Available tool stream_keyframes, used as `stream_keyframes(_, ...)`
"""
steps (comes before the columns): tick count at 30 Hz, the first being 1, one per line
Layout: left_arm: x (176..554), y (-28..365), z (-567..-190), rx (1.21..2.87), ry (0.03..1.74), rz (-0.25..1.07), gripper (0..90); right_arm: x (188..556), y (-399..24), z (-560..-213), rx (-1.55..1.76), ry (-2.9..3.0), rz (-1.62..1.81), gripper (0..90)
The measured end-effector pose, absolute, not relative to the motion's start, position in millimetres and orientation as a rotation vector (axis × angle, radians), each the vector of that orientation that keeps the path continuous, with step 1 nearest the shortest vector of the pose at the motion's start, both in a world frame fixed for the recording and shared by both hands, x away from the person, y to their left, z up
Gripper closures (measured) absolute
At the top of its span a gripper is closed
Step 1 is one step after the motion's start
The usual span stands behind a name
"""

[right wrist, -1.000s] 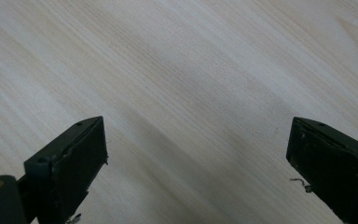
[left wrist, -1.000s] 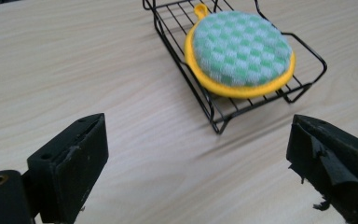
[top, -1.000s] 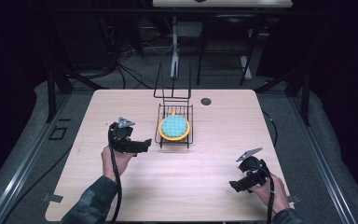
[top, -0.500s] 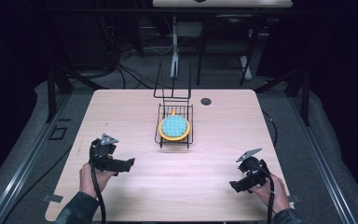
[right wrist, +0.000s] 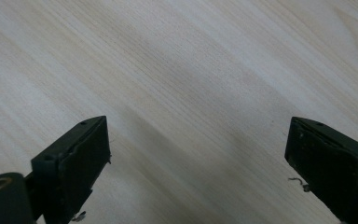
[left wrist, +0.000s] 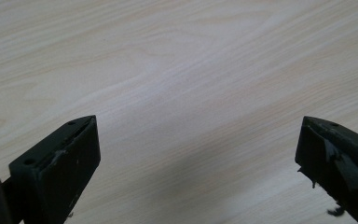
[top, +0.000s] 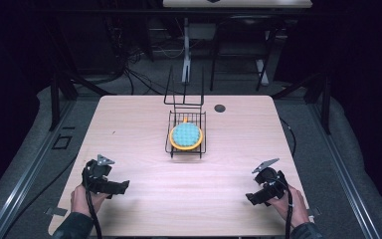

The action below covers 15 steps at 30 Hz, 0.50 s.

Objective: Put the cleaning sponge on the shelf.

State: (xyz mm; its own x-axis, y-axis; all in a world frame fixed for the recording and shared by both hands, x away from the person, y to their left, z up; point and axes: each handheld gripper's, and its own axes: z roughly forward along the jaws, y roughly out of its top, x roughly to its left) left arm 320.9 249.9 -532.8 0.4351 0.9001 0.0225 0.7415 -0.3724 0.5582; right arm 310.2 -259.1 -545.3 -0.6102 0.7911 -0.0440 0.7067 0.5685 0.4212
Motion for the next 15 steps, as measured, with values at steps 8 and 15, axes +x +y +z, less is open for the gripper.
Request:
stream_keyframes(8, 326.1, 252.9, -540.2, 2.244, 1.389, 0.412, 0.0, 309.7, -257.3, -545.1, 1.243, 2.575, 0.544, 7.6)
stream_keyframes(15, 330.4, 252.3, -538.3, 2.188, 1.368, 0.385, 0.0, 310.7, -257.0, -546.9, 1.247, 2.589, 0.528, 7.6)
